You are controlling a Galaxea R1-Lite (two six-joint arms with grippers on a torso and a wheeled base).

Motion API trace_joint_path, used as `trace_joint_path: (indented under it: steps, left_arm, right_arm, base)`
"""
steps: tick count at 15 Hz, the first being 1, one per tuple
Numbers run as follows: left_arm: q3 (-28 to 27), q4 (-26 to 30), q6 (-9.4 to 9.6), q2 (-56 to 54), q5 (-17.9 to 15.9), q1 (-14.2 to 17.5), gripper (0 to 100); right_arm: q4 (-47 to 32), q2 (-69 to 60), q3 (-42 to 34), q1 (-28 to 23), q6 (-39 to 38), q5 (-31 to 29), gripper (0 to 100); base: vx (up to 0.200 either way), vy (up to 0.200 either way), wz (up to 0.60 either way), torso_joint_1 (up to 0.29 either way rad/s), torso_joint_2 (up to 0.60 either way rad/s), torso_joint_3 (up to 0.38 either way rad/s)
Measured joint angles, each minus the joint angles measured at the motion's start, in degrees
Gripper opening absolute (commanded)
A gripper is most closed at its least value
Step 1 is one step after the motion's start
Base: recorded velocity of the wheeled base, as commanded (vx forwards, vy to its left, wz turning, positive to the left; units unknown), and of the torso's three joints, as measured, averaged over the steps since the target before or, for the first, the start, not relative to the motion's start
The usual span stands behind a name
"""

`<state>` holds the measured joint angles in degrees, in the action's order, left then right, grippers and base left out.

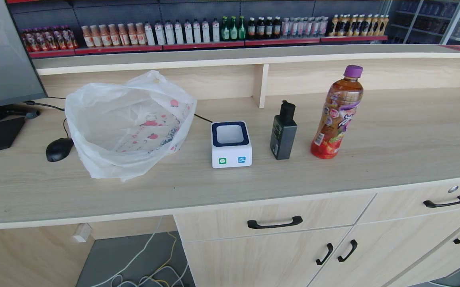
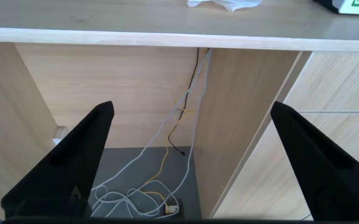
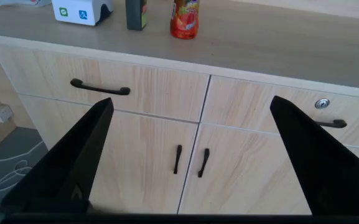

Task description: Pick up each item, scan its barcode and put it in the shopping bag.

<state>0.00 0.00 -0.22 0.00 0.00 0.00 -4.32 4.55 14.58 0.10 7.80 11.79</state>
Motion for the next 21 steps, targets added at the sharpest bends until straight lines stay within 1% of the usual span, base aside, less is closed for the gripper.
trace_joint_path:
  steps: [4,6,8,10,12,17,21]
  left_arm:
    - [0.0,0.0,-0.02,0.0,0.0,0.0,100]
    - [0.0,0.0,0.0,0.0,0.0,0.0,100]
    - [0.0,0.0,-0.02,0.0,0.0,0.0,100]
    - [0.0,0.0,0.0,0.0,0.0,0.0,100]
    - [0.0,0.0,-0.02,0.0,0.0,0.0,100]
    - [0.0,0.0,0.0,0.0,0.0,0.0,100]
    - [0.0,0.0,0.0,0.0,0.0,0.0,100]
  right_arm:
    - [0.4,4.5,1.8,0.0,0.1,2.6,100]
    - [1.0,9.9,4.3,0.5,1.0,3.9,100]
    - [4.2,16.7,6.3,2.8,1.9,4.8,100]
    - [11.2,24.1,7.4,6.5,2.5,5.1,100]
    - [15.9,29.8,8.0,9.5,2.9,5.2,100]
    - [18.6,38.4,10.2,13.2,3.9,5.2,100]
    - [21.7,44.3,10.6,17.8,7.8,4.9,100]
  base:
    - [0.0,0.0,0.0,0.0,0.0,0.0]
    - [0.0,0.0,0.0,0.0,0.0,0.0]
    - [0.0,0.0,0.0,0.0,0.0,0.0]
    - [0.0,0.0,0.0,0.0,0.0,0.0]
    - [0.0,0.0,0.0,0.0,0.0,0.0]
    - [0.0,0.0,0.0,0.0,0.0,0.0]
    - [0.0,0.0,0.0,0.0,0.0,0.0]
